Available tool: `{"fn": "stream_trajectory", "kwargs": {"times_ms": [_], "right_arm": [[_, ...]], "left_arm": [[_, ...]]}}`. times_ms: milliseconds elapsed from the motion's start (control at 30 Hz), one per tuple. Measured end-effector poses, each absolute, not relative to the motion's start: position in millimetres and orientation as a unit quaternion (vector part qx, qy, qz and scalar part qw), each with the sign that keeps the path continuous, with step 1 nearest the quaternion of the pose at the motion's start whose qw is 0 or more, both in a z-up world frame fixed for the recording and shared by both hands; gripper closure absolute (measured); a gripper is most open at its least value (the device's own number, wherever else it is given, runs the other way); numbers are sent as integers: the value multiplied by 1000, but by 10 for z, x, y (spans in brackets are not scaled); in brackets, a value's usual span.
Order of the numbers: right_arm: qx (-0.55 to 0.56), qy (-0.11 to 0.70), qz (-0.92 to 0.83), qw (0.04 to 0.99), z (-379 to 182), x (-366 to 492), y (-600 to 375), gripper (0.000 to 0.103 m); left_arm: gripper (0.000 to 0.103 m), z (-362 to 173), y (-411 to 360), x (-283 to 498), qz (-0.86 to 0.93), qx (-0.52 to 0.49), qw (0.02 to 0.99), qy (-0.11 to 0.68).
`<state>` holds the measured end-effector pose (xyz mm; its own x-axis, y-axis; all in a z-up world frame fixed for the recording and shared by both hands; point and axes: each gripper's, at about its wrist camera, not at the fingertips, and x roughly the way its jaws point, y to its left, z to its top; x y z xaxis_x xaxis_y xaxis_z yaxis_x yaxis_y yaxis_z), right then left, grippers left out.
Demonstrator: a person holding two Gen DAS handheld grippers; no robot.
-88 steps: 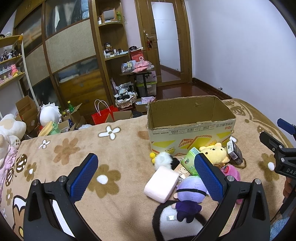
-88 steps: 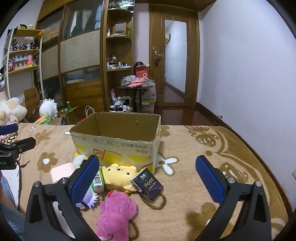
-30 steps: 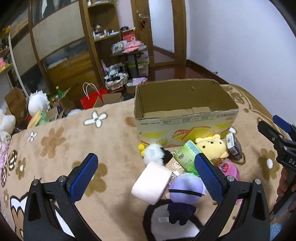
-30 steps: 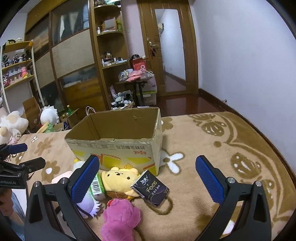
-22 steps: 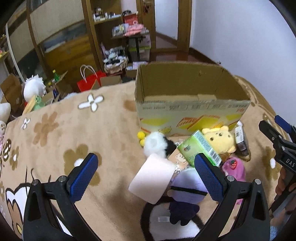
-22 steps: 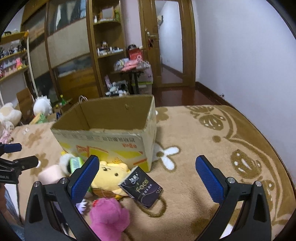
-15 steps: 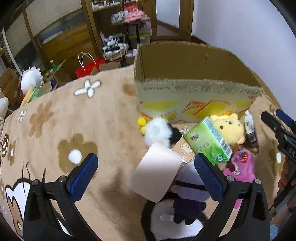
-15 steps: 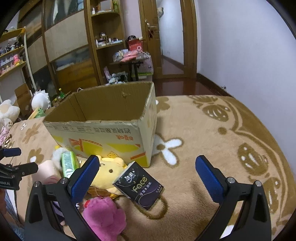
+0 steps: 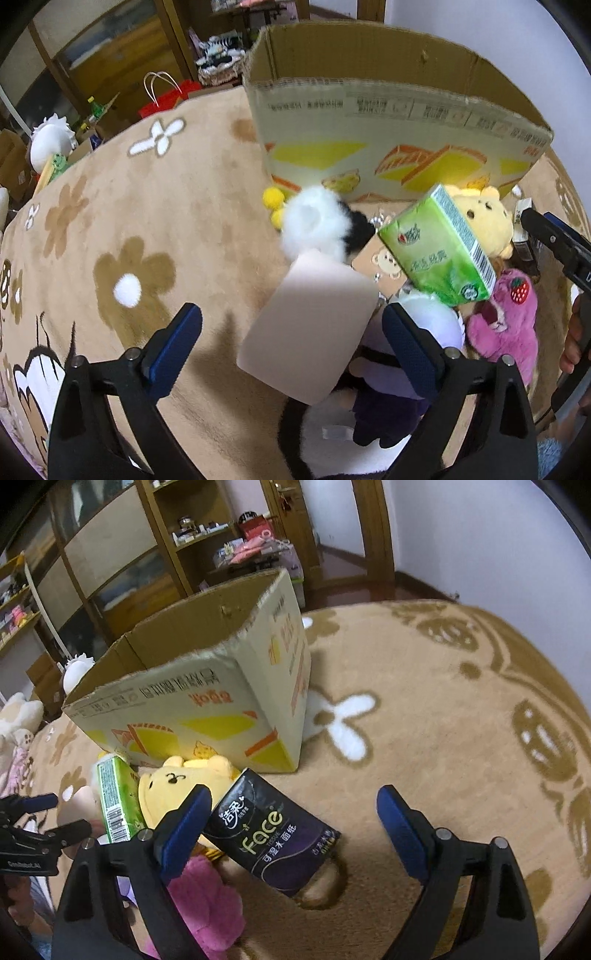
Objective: Organize soft objects
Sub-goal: 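Lower left tool onto white pillow while right tool lowers onto black tissue pack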
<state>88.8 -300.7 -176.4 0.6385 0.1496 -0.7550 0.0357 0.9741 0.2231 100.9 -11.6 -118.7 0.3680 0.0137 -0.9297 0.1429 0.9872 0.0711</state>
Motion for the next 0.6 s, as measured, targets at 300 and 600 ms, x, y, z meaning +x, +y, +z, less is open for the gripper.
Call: {"fn": "stream_trajectory", "kwargs": {"times_ms": [300, 600], "right_arm": [[139, 450, 50, 881, -1914, 936, -3016, 14], [145, 451, 67, 878, -1916, 912, -2967, 28]], "left_arm": [[23, -1278, -58, 1056, -42, 54, 812, 579], [49, -1257, -123, 1019, -66, 63, 813, 576]]}}
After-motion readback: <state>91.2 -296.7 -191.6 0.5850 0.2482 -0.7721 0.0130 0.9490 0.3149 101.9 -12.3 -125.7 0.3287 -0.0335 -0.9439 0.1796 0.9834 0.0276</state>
